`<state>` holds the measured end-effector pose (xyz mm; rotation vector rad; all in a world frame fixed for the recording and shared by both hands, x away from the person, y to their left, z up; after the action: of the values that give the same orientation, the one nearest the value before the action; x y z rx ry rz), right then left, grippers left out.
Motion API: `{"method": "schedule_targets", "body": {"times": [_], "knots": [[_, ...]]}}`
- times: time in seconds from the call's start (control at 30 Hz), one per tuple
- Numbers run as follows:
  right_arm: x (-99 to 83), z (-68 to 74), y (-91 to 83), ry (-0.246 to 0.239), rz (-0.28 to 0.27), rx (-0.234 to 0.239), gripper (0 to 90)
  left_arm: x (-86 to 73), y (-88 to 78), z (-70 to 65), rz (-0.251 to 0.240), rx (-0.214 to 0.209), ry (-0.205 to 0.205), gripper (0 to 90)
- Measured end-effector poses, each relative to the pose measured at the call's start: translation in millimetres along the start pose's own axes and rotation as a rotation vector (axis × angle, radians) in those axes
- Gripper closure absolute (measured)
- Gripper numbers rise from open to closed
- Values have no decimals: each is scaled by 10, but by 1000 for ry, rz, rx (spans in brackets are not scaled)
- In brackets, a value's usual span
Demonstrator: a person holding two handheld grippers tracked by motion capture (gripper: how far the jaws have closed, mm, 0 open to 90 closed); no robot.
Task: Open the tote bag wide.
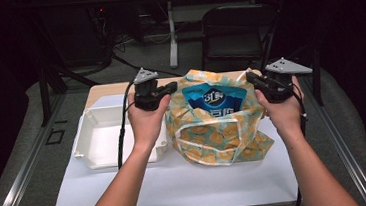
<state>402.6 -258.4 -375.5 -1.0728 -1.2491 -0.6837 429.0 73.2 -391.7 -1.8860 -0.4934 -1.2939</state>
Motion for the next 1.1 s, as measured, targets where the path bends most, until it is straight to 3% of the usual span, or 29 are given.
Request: {"method": "schedule_targets", "body": {"times": [0.03, 0.07, 0.1, 0.13, 0.2, 0.3, 0.33, 0.37, 0.43, 0.47, 0.5, 0.57, 0.6, 0.7, 0.73, 0.83, 0.87, 0.9, 0.97, 1.0, 1.03, 1.07, 1.1], "knots": [[-19, -12, 31, 5, 23, -9, 900, 0, 0, 0, 0, 0, 0, 895], [-57, -28, 78, 15, 53, -18, 899, -109, 139, 47, 86, 17, -19, 897], [-88, -40, 103, 19, 70, -20, 899, -109, 139, 47, 86, 17, -19, 897], [-88, -40, 103, 19, 70, -20, 899, -187, 208, 60, 136, 18, -21, 897], [-255, -99, 176, 51, 140, -14, 896, -313, 296, 70, 203, 1, -34, 894], [-369, -131, 194, 68, 168, -14, 894, -489, 392, 74, 259, -12, -60, 871], [-426, -140, 201, 78, 180, -16, 890, -537, 420, 75, 279, -11, -60, 846], [-525, -155, 204, 94, 206, -12, 857, -600, 444, 72, 301, -9, -63, 739], [-554, -157, 196, 101, 214, -10, 830, -618, 431, 72, 288, 6, -63, 583], [-600, -170, 130, 122, 203, 11, 702, -620, 346, 78, 238, 16, -75, 520], [-598, -171, 93, 135, 190, 12, 637, -611, 282, 84, 203, 17, -77, 480], [-575, -184, -60, 151, 132, 4, 549, -584, 134, 80, 140, 16, -70, 421], [-575, -184, -60, 151, 132, 4, 549, -584, 134, 80, 140, 16, -70, 408], [-517, -183, -321, 154, 63, 10, 471, -545, -72, 34, 66, 9, -47, 382], [-505, -147, -439, 156, 43, 19, 445, -518, -178, -25, 30, -9, -27, 376], [-511, -99, -520, 152, 30, 28, 410, -502, -256, -89, 5, -29, -15, 355], [-543, -45, -604, 171, 19, 38, 358, -506, -342, -158, -8, -60, -1, 342], [-564, -30, -617, 186, 14, 40, 333, -506, -342, -158, -8, -60, -1, 329], [-606, -1, -633, 205, 27, 45, 296, -554, -457, -248, -44, -101, 21, 326], [-690, 65, -634, 237, 48, 73, 246, -596, -510, -318, -58, -135, 42, 304], [-722, 90, -629, 245, 60, 93, 225, -625, -530, -361, -55, -152, 54, 288], [-775, 141, -617, 256, 77, 115, 216, -699, -544, -462, -30, -193, 92, 264], [-805, 172, -611, 249, 87, 137, 216, -735, -521, -503, -10, -197, 111, 230]]}}
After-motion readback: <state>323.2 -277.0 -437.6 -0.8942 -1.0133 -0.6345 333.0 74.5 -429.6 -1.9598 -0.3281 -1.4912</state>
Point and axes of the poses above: each handheld gripper's, and its own axes: y roughly forward along the jaws, x roughly out of its top, z roughly to its left, the point moved 1 cm from there along y, roughly forward along the jaws, and after that the axes turned 3 degrees about -z, right-handed, at the moved point
